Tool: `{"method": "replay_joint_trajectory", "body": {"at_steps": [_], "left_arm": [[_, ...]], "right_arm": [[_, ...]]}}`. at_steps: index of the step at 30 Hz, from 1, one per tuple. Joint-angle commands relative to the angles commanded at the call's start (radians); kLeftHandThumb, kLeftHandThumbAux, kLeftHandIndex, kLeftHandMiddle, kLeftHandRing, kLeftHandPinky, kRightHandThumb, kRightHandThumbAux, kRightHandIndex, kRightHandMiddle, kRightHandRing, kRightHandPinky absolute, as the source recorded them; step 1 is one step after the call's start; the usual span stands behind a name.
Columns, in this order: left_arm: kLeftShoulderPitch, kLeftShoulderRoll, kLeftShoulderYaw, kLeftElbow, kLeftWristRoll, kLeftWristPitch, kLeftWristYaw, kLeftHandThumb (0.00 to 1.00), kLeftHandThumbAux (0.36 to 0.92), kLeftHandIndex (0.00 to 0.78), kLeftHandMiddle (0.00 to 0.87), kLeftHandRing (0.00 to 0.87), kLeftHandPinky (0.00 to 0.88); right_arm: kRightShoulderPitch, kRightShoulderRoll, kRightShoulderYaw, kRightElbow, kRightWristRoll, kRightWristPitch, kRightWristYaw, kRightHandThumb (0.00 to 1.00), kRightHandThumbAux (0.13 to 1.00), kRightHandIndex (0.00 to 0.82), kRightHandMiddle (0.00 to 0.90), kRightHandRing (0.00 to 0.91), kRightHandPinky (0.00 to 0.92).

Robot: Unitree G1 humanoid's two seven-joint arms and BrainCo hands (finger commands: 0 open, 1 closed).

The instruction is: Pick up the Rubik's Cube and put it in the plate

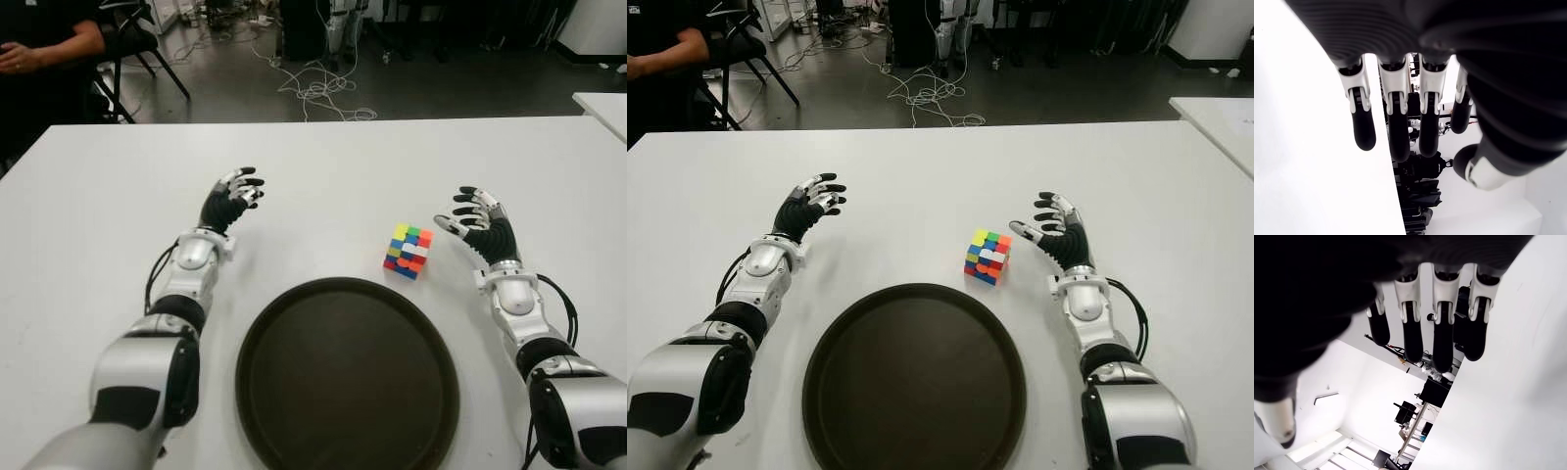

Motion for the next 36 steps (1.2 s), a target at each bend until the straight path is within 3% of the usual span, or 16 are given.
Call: {"method": "replay_joint_trajectory", "body": {"at_steps": [36], "left_arm": [[-0.003, -0.001, 0.001, 0.002, 0.003, 0.01, 0.014, 0.138, 0.673, 0.214, 0.305, 0.298, 0.295]], "right_arm": [[-0.001, 0.001, 0.012, -0.003, -0.02, 0.003, -0.038, 0.0, 0.621, 0.218, 0.293, 0.319, 0.358]]}}
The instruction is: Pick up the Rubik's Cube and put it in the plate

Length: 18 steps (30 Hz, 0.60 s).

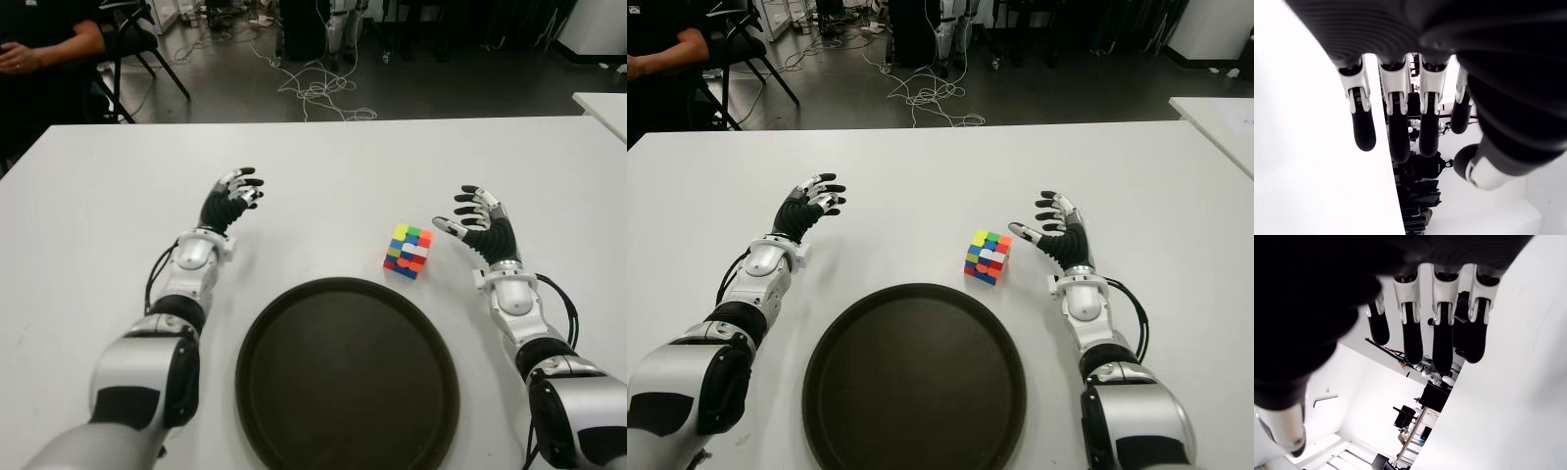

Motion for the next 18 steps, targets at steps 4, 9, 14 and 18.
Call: {"method": "replay_joint_trajectory", "body": {"at_steps": [4, 9, 14, 18], "left_arm": [[0.0, -0.001, 0.001, 0.0, -0.001, 0.002, 0.002, 0.136, 0.673, 0.214, 0.306, 0.297, 0.292], [0.0, -0.001, -0.002, 0.0, 0.002, 0.001, 0.007, 0.133, 0.669, 0.213, 0.305, 0.293, 0.292], [0.001, -0.002, -0.002, -0.001, 0.002, -0.002, 0.007, 0.125, 0.66, 0.211, 0.304, 0.293, 0.289], [0.002, -0.001, -0.003, -0.001, 0.003, -0.003, 0.006, 0.134, 0.665, 0.21, 0.303, 0.293, 0.292]], "right_arm": [[-0.001, 0.0, 0.002, 0.0, -0.002, 0.005, -0.002, 0.002, 0.634, 0.215, 0.289, 0.313, 0.348], [-0.001, -0.001, 0.005, 0.0, -0.004, 0.011, -0.004, 0.008, 0.666, 0.215, 0.291, 0.309, 0.338], [-0.001, -0.002, 0.007, 0.0, -0.004, 0.019, -0.005, 0.022, 0.687, 0.211, 0.293, 0.31, 0.337], [-0.003, -0.003, 0.011, 0.0, -0.007, 0.029, -0.007, 0.022, 0.691, 0.201, 0.291, 0.312, 0.336]]}}
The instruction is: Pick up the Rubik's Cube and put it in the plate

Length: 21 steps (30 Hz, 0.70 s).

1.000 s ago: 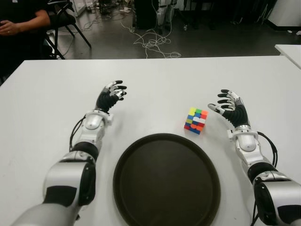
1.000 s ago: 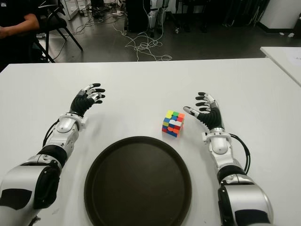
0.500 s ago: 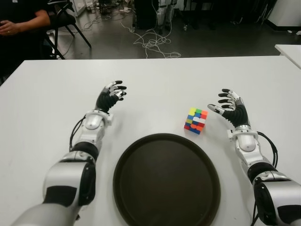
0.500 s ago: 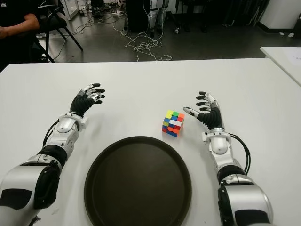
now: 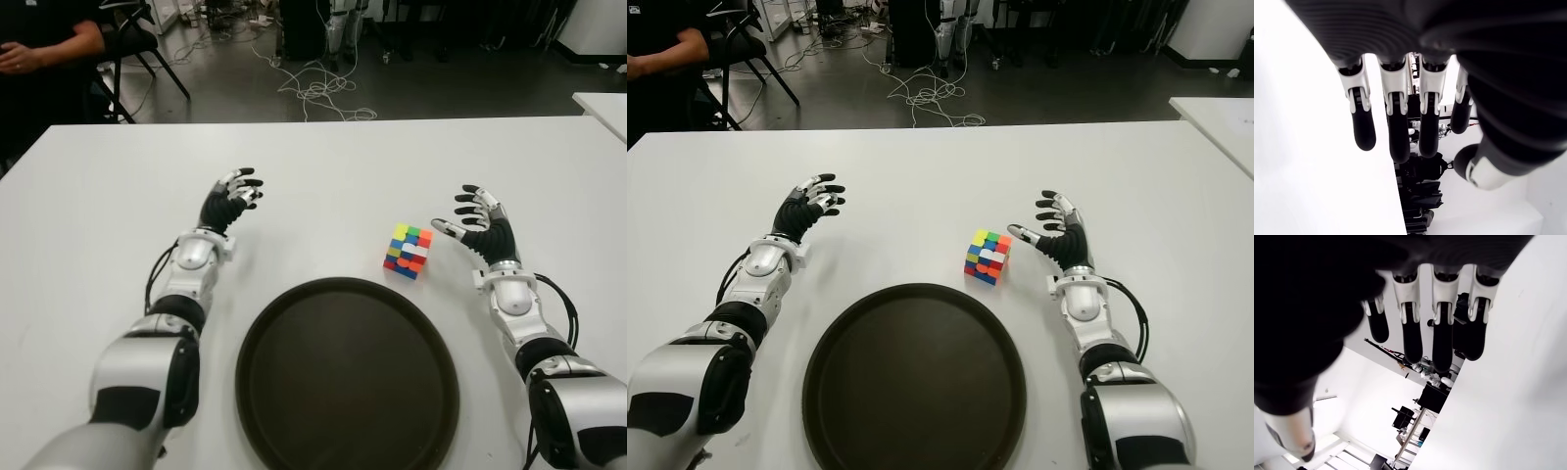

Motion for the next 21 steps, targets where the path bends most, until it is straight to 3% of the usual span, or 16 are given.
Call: {"method": "replay_joint_trajectory", "body": {"at_steps": [15, 21], "left_arm": [[-0.003, 0.001, -0.001, 0.0, 0.002, 0.003, 0.004, 0.147, 0.674, 0.22, 0.309, 0.297, 0.294], [-0.002, 0.003, -0.002, 0.0, 0.001, -0.003, 0.004, 0.148, 0.672, 0.22, 0.311, 0.301, 0.304]], "right_arm": [[-0.005, -0.005, 0.012, -0.003, -0.004, 0.009, -0.011, 0.029, 0.691, 0.205, 0.291, 0.31, 0.326], [-0.036, -0.022, -0.002, -0.011, 0.015, 0.006, 0.002, 0.05, 0.666, 0.197, 0.284, 0.306, 0.333]]}}
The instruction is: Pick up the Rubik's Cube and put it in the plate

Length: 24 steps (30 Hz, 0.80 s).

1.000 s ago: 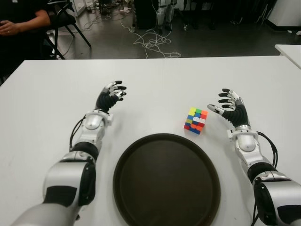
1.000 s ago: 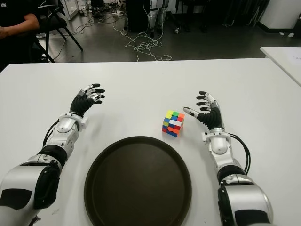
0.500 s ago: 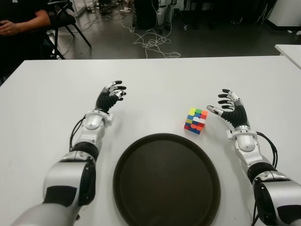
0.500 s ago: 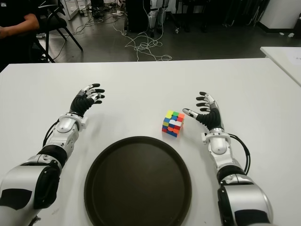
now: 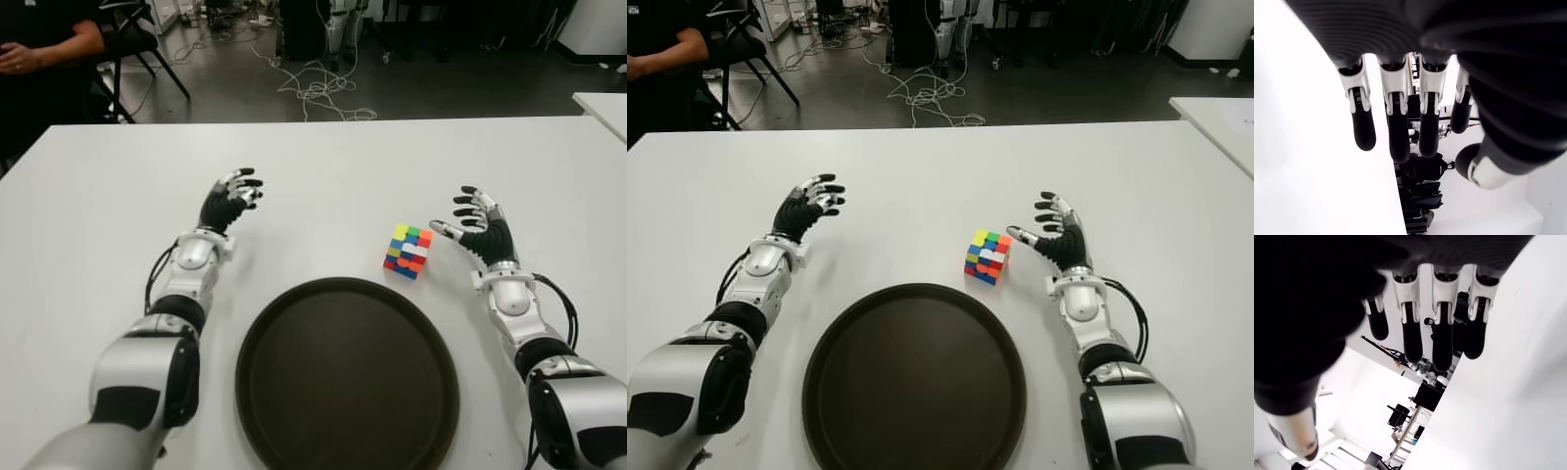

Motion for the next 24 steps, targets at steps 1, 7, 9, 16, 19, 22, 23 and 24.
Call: {"method": "replay_joint_trajectory", "body": {"at_steps": [1, 7, 9, 16, 19, 22, 23, 24], "left_arm": [[0.0, 0.0, 0.001, 0.0, -0.001, 0.0, -0.002, 0.147, 0.672, 0.22, 0.311, 0.301, 0.305], [-0.001, 0.002, 0.004, 0.0, -0.005, 0.001, -0.006, 0.144, 0.669, 0.217, 0.305, 0.298, 0.302], [-0.001, 0.002, 0.004, 0.0, -0.005, 0.002, -0.005, 0.143, 0.669, 0.215, 0.304, 0.297, 0.3], [0.001, 0.002, 0.004, 0.0, -0.004, 0.0, 0.0, 0.14, 0.672, 0.212, 0.303, 0.292, 0.292], [0.001, 0.002, 0.006, 0.001, -0.005, 0.002, 0.003, 0.143, 0.672, 0.213, 0.304, 0.298, 0.303], [0.001, 0.002, 0.008, 0.001, -0.007, 0.003, 0.002, 0.14, 0.673, 0.213, 0.304, 0.3, 0.308], [0.001, 0.002, 0.008, 0.0, -0.007, 0.003, 0.003, 0.139, 0.673, 0.213, 0.304, 0.3, 0.309], [0.001, 0.002, 0.008, 0.0, -0.006, 0.003, 0.004, 0.133, 0.674, 0.214, 0.306, 0.3, 0.306]], "right_arm": [[-0.006, -0.008, -0.005, -0.01, 0.006, -0.012, 0.002, 0.055, 0.662, 0.196, 0.282, 0.306, 0.335], [-0.021, -0.033, -0.009, -0.043, -0.005, -0.066, -0.032, 0.056, 0.651, 0.194, 0.287, 0.309, 0.345], [-0.032, -0.041, -0.003, -0.047, -0.021, -0.081, -0.058, 0.047, 0.652, 0.196, 0.291, 0.311, 0.346], [-0.1, -0.061, 0.034, -0.072, -0.087, -0.086, -0.143, 0.042, 0.671, 0.199, 0.289, 0.311, 0.355], [-0.126, -0.074, 0.071, -0.123, -0.155, -0.103, -0.224, 0.013, 0.68, 0.197, 0.281, 0.304, 0.355], [-0.114, -0.075, 0.096, -0.179, -0.205, -0.121, -0.281, 0.004, 0.688, 0.195, 0.27, 0.297, 0.35], [-0.11, -0.066, 0.112, -0.201, -0.232, -0.128, -0.311, 0.003, 0.689, 0.194, 0.268, 0.295, 0.349], [-0.107, -0.059, 0.124, -0.216, -0.252, -0.131, -0.333, 0.002, 0.697, 0.196, 0.267, 0.294, 0.35]]}}
